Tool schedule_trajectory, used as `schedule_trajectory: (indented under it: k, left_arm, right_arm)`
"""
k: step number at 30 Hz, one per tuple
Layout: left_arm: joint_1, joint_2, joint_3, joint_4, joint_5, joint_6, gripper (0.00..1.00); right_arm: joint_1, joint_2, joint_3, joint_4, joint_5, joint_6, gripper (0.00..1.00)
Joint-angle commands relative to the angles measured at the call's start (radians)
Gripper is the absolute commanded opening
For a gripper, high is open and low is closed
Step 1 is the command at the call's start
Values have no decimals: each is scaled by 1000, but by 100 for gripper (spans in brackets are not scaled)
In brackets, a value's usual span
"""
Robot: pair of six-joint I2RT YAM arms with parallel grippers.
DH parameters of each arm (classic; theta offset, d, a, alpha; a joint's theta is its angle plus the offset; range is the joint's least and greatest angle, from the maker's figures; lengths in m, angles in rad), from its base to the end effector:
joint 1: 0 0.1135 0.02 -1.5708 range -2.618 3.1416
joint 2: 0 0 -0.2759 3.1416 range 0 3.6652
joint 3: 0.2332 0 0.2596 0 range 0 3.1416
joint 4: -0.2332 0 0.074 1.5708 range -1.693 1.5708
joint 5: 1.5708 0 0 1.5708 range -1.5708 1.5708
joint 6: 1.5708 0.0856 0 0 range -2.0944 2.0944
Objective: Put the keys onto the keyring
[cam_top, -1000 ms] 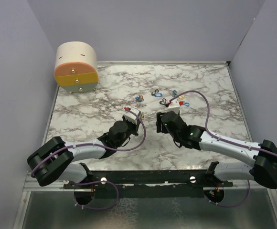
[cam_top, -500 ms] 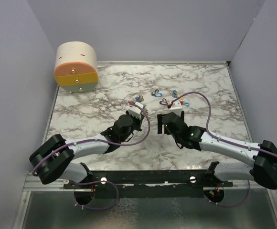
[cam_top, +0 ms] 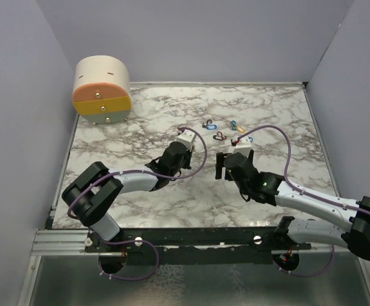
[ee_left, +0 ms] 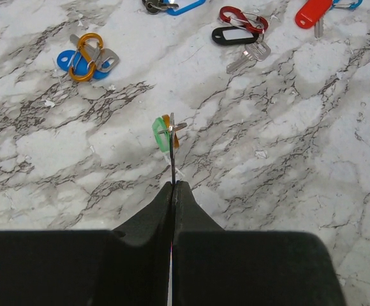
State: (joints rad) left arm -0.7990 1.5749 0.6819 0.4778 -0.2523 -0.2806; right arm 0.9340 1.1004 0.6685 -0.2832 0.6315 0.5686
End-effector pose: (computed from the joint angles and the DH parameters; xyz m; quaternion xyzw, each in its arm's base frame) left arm 0.2732 -0.2501 0.1670 0.1466 0.8209 -0.1881 0.5190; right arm 0.1937 0.1770 0.2144 -0.0304 0.8739 0.0627 0.4811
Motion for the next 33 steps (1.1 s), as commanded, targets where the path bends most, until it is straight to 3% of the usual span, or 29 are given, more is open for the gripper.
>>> schedule_trajectory:
  k: [1,6,10,15,19,21,22,25,26,27,33]
  left_arm:
    - [15,51,59,-10,53,-14,0]
    - [25,87,102,-36,64,-20,2]
    - [33,83,116,-77,48,-40,27]
    - [44,8,79,-101,4,-62,45]
    - [47,-104,44,-147,-55,-88,54]
    - [47,-176,25,-179,-92,-113,65]
    - [47,-217,18,-198,-114,-129,75]
    - [47,-342,2,-272,-156,-159,79]
    - [47,-382,-4,-296,-166,-173,91]
    - [47,-426,-11,-315,-172,-180,95]
    - [47,-644,-56,-441,-205,-239,99]
  right_arm:
    - [-6,-7,-9,19,31,2,78]
    - [-6,-1,-10,25,22,1,78]
    - [-6,-10,-16,27,21,1,78]
    - [-6,-28,-21,19,21,6,78]
    - [-6,-44,-33,29,19,7,78]
    - [-6,-51,-41,35,20,8,79]
    - [-6,-56,-44,41,20,8,79]
    - [-6,-67,-56,59,19,12,80]
    - [-6,-72,-62,64,19,15,80]
    - [-6,-77,-66,68,20,19,80]
    - [-6,-119,-93,65,51,55,81]
